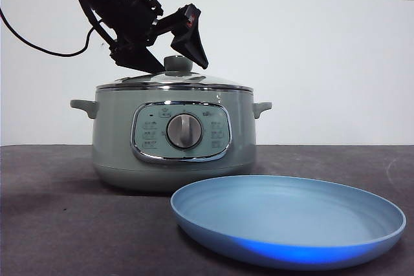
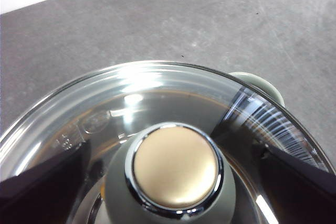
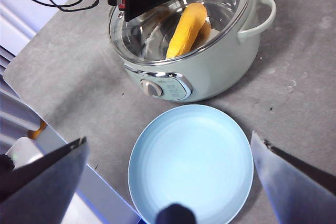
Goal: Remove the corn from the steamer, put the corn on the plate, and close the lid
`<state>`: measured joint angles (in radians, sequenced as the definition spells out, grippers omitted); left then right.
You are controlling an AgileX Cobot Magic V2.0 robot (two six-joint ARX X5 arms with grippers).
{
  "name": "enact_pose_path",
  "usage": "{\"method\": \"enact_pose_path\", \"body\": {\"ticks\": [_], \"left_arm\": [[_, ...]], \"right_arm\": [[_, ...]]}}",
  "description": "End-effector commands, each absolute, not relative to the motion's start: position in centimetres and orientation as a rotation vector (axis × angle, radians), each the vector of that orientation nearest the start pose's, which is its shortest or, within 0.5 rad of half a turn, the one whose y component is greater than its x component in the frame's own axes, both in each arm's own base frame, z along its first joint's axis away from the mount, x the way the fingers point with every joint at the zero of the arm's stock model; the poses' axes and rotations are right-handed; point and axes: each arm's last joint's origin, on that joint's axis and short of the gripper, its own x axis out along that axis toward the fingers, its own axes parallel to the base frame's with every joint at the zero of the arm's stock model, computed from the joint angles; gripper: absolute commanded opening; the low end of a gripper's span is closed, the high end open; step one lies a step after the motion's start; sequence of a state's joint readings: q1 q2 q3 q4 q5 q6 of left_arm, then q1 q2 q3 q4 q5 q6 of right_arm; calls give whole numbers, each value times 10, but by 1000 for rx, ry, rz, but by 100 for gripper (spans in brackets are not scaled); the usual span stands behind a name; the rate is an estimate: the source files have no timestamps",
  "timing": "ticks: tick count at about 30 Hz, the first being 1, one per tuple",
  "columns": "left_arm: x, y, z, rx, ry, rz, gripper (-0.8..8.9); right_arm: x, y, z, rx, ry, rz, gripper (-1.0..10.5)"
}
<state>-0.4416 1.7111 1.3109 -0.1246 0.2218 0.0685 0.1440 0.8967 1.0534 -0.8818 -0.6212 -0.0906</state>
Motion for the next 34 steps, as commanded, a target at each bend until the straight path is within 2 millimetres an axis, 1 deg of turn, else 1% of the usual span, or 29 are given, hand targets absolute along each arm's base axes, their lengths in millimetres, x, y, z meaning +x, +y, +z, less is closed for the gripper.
{"method": "enact_pose_path", "body": {"ticks": [1,2,4,9,18,21,26,34], "left_arm": [[349,-176,277,136,496,-672,370],[349,-176,276,136,502,-672,269],[348,-175,275,138,515,-671,140],[347,-175,273,137,543,-673,-10],[348,-175,275,134,525,-676,-8],[348,-175,281,132,518,-674,-8],[350,-176,301,128,485,-675,-8],[347,-173,340,122,431,-672,-8]], "right_arm": [[152,39,348,88,680,766,567],[152,39,348,88,680,766,567],[152,39,348,88,680,766,567],[152,39,348,88,680,766,567],[152,39,348,88,680,766,567],[152,39,348,88,680,766,567],[152,39,348,87,680,765,567],[152,39,348,87,680,763,567]]}}
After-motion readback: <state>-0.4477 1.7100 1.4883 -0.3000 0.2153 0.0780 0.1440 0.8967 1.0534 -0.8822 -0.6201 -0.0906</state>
